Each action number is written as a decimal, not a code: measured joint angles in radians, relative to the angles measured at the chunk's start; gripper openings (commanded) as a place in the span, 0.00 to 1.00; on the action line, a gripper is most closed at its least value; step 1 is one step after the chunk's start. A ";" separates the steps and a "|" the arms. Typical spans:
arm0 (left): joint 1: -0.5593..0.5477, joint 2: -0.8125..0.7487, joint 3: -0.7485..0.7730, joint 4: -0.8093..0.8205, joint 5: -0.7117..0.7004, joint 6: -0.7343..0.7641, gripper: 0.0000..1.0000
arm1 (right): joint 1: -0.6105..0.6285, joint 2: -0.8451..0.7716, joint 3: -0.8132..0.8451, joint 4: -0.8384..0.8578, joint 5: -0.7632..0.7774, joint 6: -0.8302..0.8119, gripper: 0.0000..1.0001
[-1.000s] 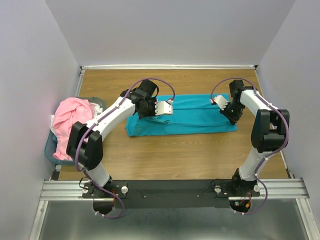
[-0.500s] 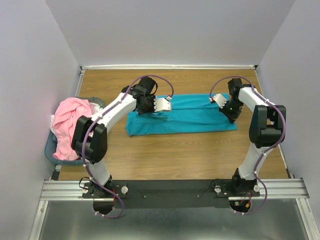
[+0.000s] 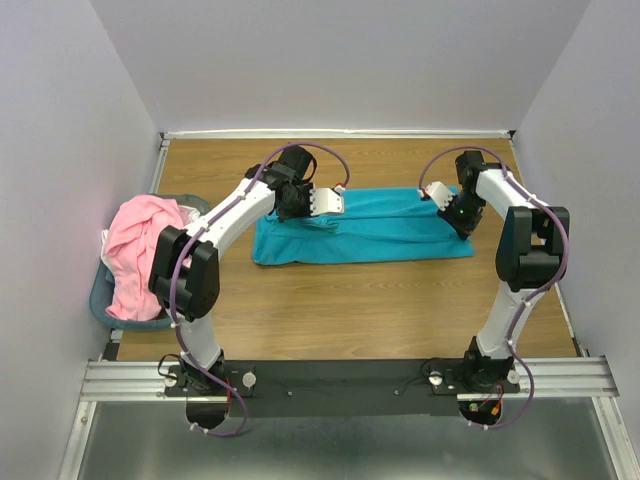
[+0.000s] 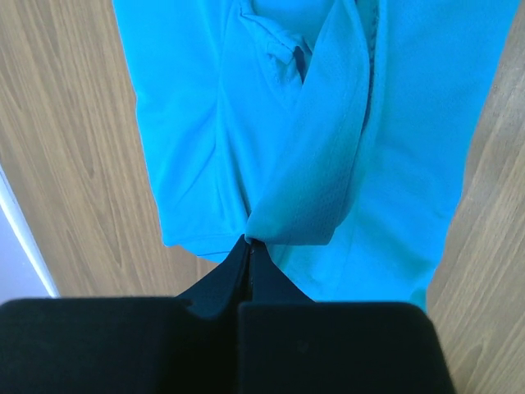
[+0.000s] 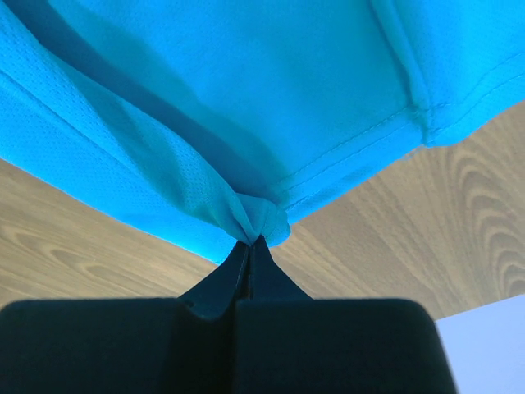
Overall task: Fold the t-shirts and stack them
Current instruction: Fold the tshirt
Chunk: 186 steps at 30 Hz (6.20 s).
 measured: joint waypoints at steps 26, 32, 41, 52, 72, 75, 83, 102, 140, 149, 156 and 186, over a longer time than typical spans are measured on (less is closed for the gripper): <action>0.035 0.085 0.067 -0.002 -0.010 0.024 0.00 | 0.000 0.129 0.179 -0.006 0.021 0.001 0.09; 0.043 0.087 0.066 0.002 -0.014 0.023 0.04 | 0.000 0.140 0.195 -0.006 0.022 0.011 0.44; 0.107 0.111 0.077 0.060 -0.024 -0.042 0.52 | -0.013 0.158 0.295 -0.013 0.005 0.103 0.61; 0.266 0.022 0.047 0.111 0.111 -0.270 0.56 | -0.103 0.151 0.275 -0.053 -0.139 0.265 0.56; 0.116 0.058 -0.142 0.214 0.351 -0.575 0.47 | -0.128 0.160 0.193 -0.076 -0.306 0.402 0.29; 0.084 0.092 -0.137 0.220 0.354 -0.593 0.46 | -0.128 0.168 0.190 -0.075 -0.306 0.402 0.29; 0.043 0.203 -0.045 0.241 0.317 -0.642 0.46 | -0.128 0.189 0.185 -0.064 -0.301 0.402 0.29; 0.012 0.286 0.183 0.267 0.134 -0.630 0.47 | -0.128 0.192 0.179 -0.057 -0.294 0.402 0.29; 0.235 0.529 0.483 0.109 -0.035 -0.600 0.48 | 0.213 -0.059 -0.159 0.014 -0.209 0.388 0.29; 0.239 0.367 0.560 0.146 0.035 -0.639 0.49 | 0.212 -0.040 0.151 -0.060 -0.292 0.428 0.27; 0.232 0.284 0.292 0.178 0.145 -0.705 0.49 | 0.201 0.158 0.199 -0.023 -0.243 0.448 0.25; 0.108 0.557 0.465 0.147 0.102 -0.751 0.48 | 0.409 -0.075 0.050 -0.059 -0.618 0.583 0.31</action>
